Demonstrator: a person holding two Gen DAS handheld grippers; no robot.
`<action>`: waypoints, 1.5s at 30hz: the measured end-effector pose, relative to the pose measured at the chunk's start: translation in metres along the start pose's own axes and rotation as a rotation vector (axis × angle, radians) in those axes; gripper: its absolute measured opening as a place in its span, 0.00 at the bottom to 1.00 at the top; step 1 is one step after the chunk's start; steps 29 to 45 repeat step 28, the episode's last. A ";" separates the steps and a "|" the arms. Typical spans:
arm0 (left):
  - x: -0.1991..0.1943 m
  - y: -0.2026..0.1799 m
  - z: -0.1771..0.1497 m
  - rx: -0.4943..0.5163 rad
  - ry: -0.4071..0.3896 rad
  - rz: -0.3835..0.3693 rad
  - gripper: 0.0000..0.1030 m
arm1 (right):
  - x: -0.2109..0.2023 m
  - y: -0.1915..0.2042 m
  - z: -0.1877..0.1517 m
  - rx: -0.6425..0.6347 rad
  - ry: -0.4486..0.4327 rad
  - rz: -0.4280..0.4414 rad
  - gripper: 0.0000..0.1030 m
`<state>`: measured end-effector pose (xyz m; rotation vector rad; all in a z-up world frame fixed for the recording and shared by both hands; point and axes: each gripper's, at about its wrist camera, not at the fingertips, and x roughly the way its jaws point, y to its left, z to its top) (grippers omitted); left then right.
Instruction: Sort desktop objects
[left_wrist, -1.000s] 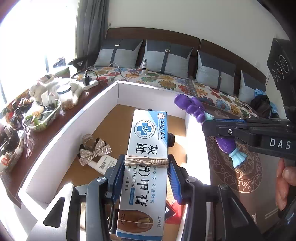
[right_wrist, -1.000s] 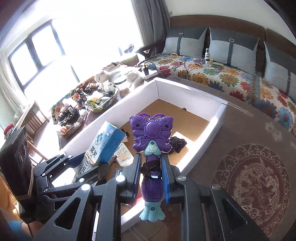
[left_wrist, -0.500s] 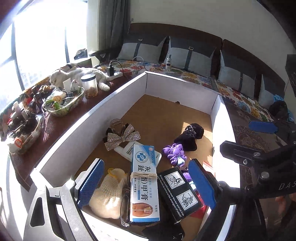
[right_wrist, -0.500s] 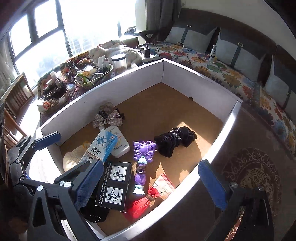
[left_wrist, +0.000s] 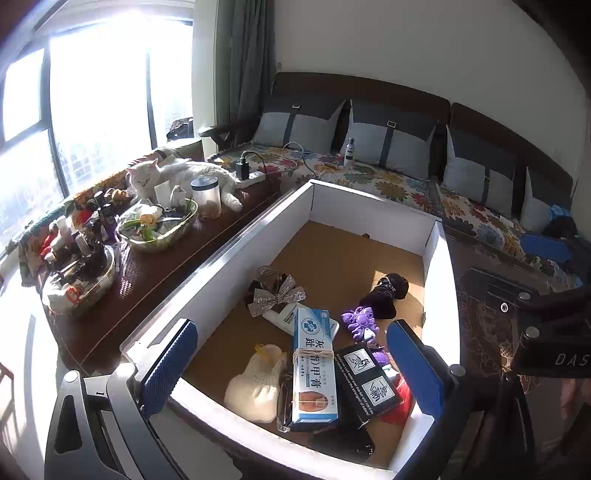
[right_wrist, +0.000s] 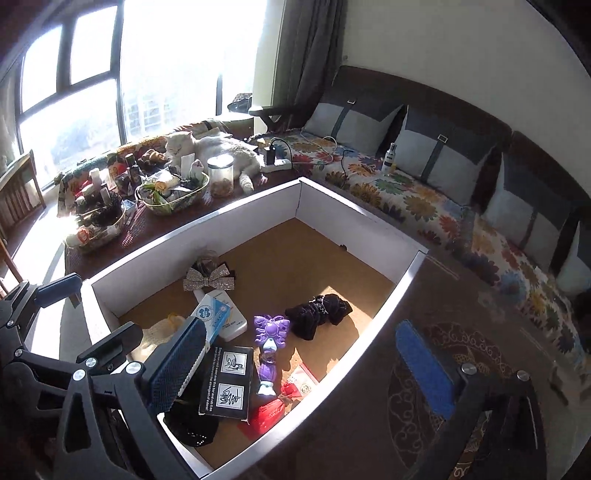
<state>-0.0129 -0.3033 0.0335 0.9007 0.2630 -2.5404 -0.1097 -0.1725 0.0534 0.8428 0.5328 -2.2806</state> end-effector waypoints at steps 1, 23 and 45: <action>-0.002 0.000 0.001 0.006 -0.005 0.008 1.00 | -0.003 0.002 0.002 -0.009 -0.008 -0.013 1.00; 0.007 0.034 -0.003 -0.110 0.107 0.027 1.00 | 0.001 0.005 0.000 0.016 -0.005 -0.026 1.00; 0.008 0.030 -0.011 -0.116 0.102 0.047 1.00 | 0.003 0.008 -0.002 -0.005 -0.003 -0.030 1.00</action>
